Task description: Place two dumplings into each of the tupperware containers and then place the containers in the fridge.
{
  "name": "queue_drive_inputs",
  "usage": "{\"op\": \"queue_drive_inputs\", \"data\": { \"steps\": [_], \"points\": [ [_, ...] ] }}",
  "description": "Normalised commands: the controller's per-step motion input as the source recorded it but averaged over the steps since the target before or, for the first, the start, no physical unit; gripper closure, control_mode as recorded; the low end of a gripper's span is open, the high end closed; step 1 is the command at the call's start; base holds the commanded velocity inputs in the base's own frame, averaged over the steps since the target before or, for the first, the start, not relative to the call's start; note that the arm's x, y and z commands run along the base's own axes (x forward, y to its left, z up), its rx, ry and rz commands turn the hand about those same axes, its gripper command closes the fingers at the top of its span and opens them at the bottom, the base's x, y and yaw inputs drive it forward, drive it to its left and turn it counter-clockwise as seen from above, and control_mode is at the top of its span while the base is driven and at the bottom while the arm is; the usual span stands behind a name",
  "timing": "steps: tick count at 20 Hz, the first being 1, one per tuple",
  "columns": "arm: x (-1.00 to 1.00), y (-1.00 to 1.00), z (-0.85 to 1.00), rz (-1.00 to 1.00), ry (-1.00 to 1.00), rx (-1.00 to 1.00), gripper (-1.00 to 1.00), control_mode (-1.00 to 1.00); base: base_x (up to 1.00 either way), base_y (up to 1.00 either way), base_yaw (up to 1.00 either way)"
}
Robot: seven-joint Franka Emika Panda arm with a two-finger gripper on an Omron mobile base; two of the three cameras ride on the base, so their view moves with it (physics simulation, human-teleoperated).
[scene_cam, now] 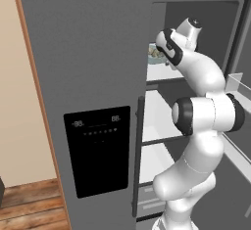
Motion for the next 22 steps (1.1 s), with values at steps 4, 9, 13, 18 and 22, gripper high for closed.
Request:
{"op": "queue_drive_inputs", "data": {
  "steps": [4, 9, 13, 18, 22],
  "points": [
    [-0.11, 0.00, 0.02, 0.00, -0.11, 0.00, -1.00, -1.00, 0.00, 0.00, 0.00],
    [-0.31, 0.00, 0.18, 0.00, -0.24, 0.00, -1.00, -1.00, 0.00, 0.00, 0.00],
    [-0.71, 0.09, 0.17, 0.00, -0.32, 0.00, -1.00, -1.00, 0.00, 0.00, 0.00],
    [-1.00, 0.39, 0.00, 0.00, -0.16, -0.03, -1.00, -1.00, 0.00, 0.00, 0.00],
    [-1.00, 0.21, 0.09, -0.03, -0.16, 0.00, -1.00, -1.00, 0.00, 0.00, 0.00]
  ]
}}
